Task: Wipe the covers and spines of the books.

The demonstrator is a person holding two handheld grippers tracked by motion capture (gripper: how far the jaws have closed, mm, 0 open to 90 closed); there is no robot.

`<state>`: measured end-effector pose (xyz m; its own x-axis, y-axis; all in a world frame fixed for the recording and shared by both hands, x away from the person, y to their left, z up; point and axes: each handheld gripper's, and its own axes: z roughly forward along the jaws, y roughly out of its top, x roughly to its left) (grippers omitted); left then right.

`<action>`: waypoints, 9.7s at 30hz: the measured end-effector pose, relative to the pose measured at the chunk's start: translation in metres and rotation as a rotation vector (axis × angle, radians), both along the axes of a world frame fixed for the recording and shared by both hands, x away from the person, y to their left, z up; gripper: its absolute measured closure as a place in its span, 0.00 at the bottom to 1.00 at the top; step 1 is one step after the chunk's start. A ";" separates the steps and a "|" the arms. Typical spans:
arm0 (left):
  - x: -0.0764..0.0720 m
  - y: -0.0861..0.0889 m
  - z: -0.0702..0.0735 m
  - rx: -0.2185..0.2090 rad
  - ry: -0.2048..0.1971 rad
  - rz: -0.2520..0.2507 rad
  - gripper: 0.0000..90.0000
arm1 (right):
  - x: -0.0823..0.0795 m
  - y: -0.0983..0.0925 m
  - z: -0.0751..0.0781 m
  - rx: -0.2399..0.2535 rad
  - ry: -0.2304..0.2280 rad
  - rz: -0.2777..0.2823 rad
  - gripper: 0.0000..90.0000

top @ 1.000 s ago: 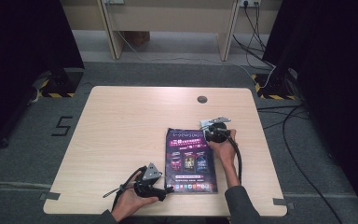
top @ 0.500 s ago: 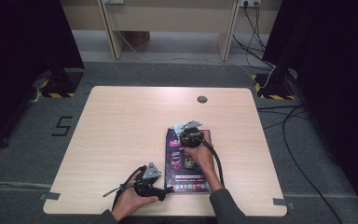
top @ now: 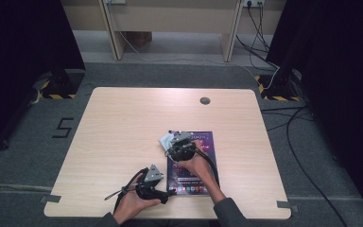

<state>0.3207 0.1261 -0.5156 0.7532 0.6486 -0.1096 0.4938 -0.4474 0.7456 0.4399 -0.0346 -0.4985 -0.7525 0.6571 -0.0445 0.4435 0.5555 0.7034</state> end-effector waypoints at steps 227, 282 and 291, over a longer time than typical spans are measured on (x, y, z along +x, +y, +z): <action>-0.002 -0.003 0.003 0.014 -0.014 -0.034 0.31 | -0.037 -0.205 0.045 0.108 -0.008 -0.404 0.85; 0.020 -0.004 0.006 -0.013 0.011 0.027 0.25 | -0.029 -0.148 0.015 0.125 0.133 -0.355 0.43; 0.031 -0.009 0.002 -0.013 0.030 0.038 0.25 | -0.027 -0.138 0.009 0.110 0.161 -0.332 0.42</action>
